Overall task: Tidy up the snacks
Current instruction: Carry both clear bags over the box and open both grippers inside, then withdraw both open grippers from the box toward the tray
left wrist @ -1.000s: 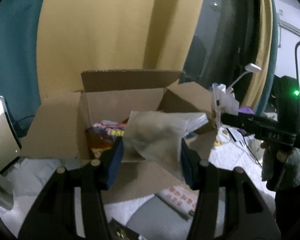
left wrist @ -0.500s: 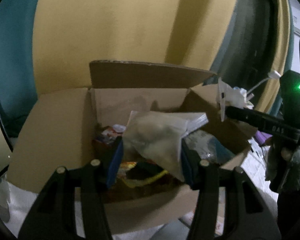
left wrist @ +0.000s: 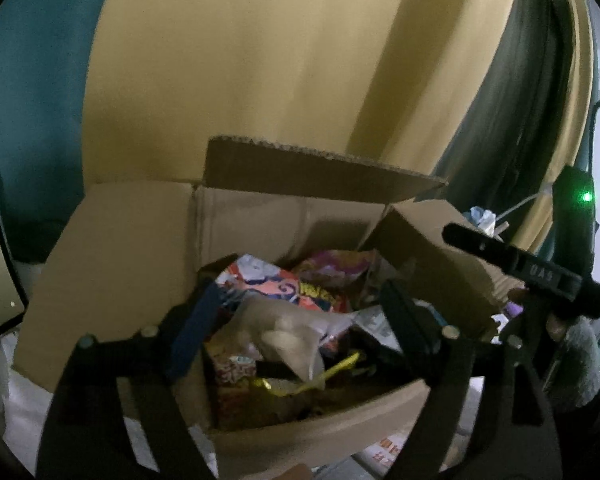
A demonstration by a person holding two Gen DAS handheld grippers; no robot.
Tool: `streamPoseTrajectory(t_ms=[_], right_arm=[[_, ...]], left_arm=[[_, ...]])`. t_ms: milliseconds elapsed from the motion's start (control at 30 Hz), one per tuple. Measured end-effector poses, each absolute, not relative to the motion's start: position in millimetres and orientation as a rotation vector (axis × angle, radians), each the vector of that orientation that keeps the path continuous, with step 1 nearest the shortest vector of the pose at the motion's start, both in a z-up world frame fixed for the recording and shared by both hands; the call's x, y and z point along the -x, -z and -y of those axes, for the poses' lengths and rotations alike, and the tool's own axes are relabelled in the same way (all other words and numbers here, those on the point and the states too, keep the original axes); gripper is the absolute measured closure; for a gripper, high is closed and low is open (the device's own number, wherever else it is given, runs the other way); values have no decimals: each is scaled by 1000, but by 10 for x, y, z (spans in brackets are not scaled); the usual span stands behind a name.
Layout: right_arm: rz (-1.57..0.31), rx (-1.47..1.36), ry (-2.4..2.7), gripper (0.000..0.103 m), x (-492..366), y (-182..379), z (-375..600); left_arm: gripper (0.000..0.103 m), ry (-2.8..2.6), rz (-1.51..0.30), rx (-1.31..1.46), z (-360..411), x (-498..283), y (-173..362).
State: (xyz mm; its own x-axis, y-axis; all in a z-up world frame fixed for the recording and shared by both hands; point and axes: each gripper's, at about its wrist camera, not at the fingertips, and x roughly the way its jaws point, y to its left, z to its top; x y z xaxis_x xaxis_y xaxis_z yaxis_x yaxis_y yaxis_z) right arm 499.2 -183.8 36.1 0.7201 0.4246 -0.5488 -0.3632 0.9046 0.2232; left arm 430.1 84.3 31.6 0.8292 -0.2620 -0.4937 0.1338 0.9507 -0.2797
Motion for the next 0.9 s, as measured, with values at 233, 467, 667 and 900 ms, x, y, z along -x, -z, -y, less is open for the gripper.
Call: streamPoseTrajectory(t_ms=[233,467,667,900], right_arm=[[-652,-99,-439,16,-4892,-368,1867],[-642,-93,-441,16,-4613,-425,1902],[-635,-96,-442,16,-4312,-486,1967],[-630,-89,-446,16,-3877,-523,2033]], left_arm=[[19,217,-550,230,-782,-4129,-365],[19,224,-538,235,-756,-3832,-430],[19,244,-529,226,-685,-3532,-485],[19,257,-538,221,-582,-3166,-466]])
